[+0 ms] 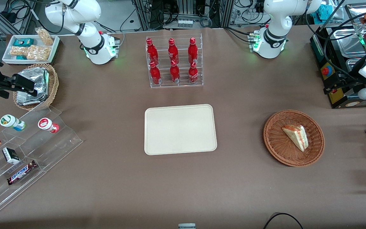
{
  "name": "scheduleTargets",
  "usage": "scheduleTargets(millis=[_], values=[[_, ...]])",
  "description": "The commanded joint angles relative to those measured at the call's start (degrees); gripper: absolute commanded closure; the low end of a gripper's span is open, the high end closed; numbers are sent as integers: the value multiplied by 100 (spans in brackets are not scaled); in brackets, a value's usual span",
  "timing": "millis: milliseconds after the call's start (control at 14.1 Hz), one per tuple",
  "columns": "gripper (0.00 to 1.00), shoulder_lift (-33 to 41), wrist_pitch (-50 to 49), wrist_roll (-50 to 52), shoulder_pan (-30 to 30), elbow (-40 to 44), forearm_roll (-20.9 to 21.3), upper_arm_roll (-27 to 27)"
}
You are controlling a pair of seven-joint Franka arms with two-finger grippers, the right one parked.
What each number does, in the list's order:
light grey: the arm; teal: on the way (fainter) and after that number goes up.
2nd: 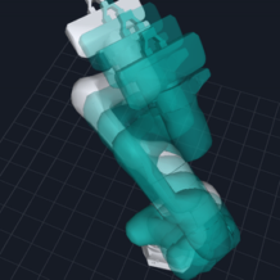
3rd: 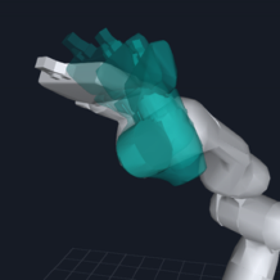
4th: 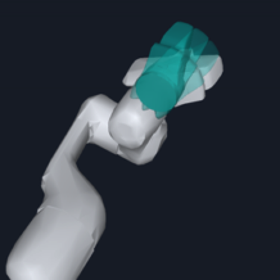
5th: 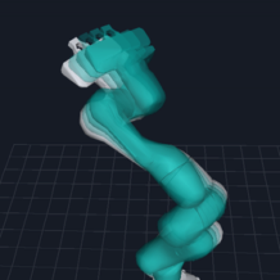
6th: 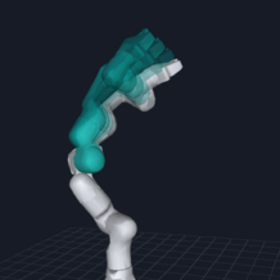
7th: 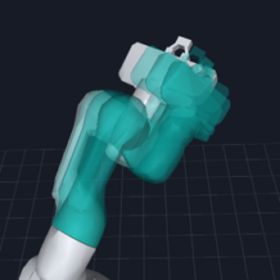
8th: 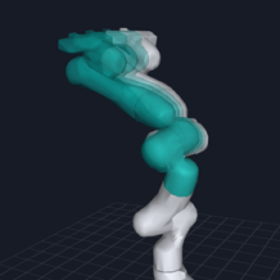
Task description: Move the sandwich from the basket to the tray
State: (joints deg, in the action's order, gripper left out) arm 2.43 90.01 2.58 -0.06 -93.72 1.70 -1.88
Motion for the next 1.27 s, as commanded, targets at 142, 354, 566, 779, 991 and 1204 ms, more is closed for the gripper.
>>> scheduleTargets(millis=[142, 354, 566, 779, 991, 1204], values=[[0, -31, 147, -73, 33, -373, -38, 30], [0, -330, 823, -91, 33, -988, 5, 30], [0, -629, 2227, -100, -2, -1857, 49, 30], [0, -910, 3362, -91, -29, -2491, 49, 56], [0, -1060, 4119, -12, -143, -2879, -3, 56], [0, -1235, 4332, 818, -257, -2898, -47, 56]])
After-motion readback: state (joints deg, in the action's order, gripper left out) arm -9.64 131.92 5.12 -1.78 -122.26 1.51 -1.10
